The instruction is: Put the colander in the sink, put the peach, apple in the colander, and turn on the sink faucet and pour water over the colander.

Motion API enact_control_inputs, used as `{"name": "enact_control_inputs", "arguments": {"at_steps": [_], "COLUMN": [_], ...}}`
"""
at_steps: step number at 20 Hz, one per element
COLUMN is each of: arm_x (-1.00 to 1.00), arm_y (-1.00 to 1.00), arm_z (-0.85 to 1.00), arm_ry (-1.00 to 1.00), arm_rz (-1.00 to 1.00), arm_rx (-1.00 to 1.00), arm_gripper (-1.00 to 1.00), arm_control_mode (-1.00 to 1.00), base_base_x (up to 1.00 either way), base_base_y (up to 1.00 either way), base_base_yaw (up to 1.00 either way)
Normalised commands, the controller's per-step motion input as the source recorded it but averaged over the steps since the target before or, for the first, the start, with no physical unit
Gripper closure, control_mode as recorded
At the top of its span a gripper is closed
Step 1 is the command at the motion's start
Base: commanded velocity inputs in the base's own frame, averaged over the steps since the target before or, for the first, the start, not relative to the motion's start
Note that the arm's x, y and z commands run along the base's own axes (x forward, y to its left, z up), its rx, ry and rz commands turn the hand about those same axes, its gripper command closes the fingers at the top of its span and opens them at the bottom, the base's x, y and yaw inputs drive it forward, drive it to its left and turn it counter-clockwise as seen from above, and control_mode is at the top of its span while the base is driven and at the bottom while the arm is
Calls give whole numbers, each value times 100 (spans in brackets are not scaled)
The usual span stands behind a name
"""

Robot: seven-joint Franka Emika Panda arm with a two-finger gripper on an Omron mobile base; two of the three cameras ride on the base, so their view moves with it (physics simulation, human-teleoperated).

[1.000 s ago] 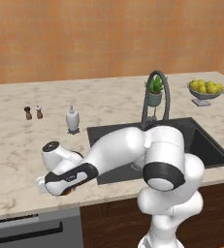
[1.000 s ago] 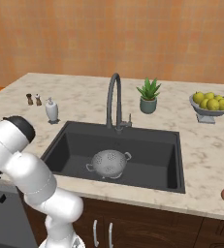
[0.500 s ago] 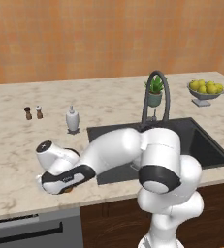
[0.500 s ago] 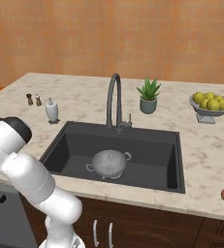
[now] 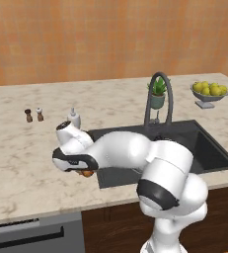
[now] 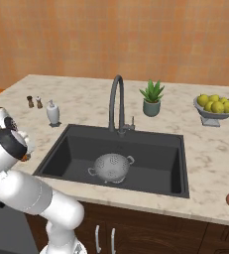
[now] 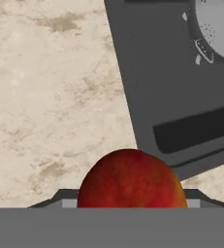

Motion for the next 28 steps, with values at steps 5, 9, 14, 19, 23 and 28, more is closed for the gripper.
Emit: {"name": "enact_control_inputs", "arguments": {"at_steps": [5,9,14,19,23,28], "arm_x": [97,64,41,4,2,20], "arm_y": [-100,-100,-93,-52,-54,-59], "arm_z": [10,20,-4,-52,-31,-2], "arm_ry": [13,12,6,0,1,2], "arm_rz": [0,-2,-4,-25,-29,-22], "arm_rx": [8,4,0,-13,-27,-24], "arm_gripper": [100,100,100,100,100,100], "arm_control_mode": [-100,-100,-100,-100,-100,-100], "base_base_x": [0,0,0,0,0,0], "base_base_y": [0,0,0,0,0,0], "base_base_yaw": [0,0,0,0,0,0]}}
